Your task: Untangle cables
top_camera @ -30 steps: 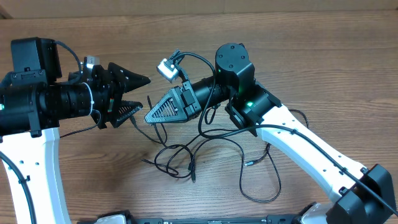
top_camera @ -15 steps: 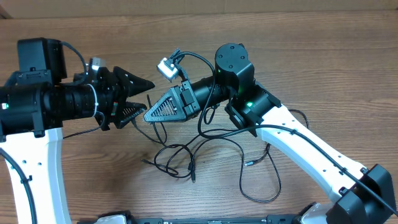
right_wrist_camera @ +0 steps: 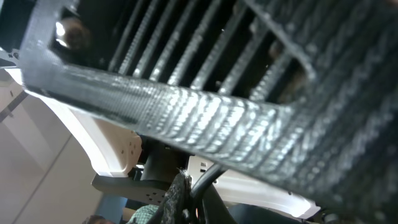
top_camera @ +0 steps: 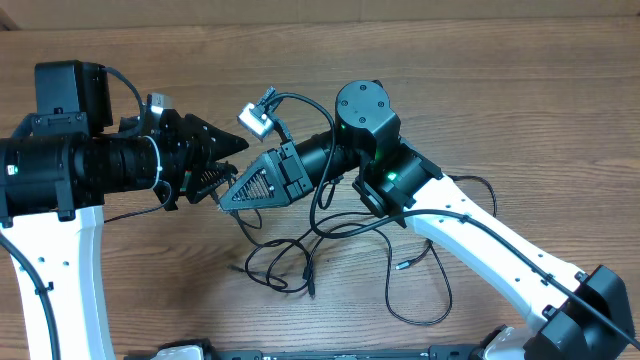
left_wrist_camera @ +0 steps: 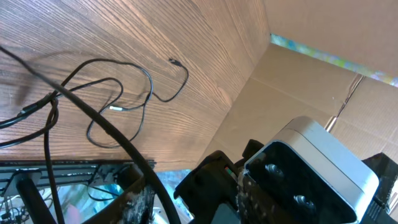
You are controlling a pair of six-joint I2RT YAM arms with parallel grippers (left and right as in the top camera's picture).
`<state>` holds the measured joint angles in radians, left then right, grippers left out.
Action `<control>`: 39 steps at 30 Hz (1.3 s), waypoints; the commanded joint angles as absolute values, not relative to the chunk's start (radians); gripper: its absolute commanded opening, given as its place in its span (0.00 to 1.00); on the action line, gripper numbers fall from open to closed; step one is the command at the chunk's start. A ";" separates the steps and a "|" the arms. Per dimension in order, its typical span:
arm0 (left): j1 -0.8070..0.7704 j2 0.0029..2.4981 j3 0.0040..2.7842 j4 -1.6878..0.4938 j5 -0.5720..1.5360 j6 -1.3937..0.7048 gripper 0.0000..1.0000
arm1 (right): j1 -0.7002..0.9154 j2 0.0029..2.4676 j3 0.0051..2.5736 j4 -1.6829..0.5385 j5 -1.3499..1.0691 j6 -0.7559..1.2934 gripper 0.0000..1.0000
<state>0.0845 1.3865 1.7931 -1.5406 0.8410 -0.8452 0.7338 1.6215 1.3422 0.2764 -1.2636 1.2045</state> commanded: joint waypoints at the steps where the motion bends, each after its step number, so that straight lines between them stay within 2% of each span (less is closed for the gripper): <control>1: 0.078 1.386 1.809 -1.541 0.831 -0.823 0.35 | 0.734 1.616 1.348 0.286 -1.258 1.203 0.04; 8: 0.078 1.386 1.809 -1.559 0.831 -0.814 0.22 | 0.734 1.617 1.348 0.278 -1.258 1.198 0.04; 11: 0.078 1.386 1.809 -1.560 0.826 -0.798 0.04 | 0.734 1.616 1.348 0.278 -1.258 1.198 0.04; 13: 0.078 1.386 1.809 -1.559 0.827 -0.788 0.04 | 0.733 1.616 1.348 0.278 -1.258 1.198 0.04; 17: 0.078 1.385 1.812 -1.534 0.857 -0.781 0.04 | 0.733 1.617 1.348 0.274 -1.258 1.190 0.12; 19: 0.078 1.385 1.827 -1.512 0.883 -0.768 0.04 | 0.732 1.617 1.348 0.272 -1.258 1.139 0.29; 20: 0.078 1.385 1.845 -1.501 0.889 -0.771 0.04 | 0.732 1.617 1.348 0.260 -1.258 1.093 0.44; 24: 0.078 1.385 1.954 -1.454 0.874 -0.775 0.04 | 0.730 1.617 1.348 0.136 -1.231 0.981 0.54; 28: 0.078 1.385 2.143 -1.454 0.722 -0.827 0.04 | 0.725 1.617 1.348 -0.143 -1.044 0.802 0.74; 30: 0.078 1.385 2.206 -1.457 0.655 -0.826 0.04 | 0.723 1.617 1.348 -0.251 -0.947 0.745 0.78; 33: 0.078 1.385 2.275 -1.475 0.593 -0.826 0.04 | 0.723 1.617 1.348 -0.369 -0.800 0.696 0.79; 39: 0.078 1.385 2.334 -1.479 0.630 -0.838 0.04 | 0.724 1.617 1.348 -0.550 -0.440 0.683 0.76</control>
<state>0.0845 1.3888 2.2932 -1.4815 0.6373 -0.8173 0.7273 1.6226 1.3460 -0.5079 -0.7216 0.7288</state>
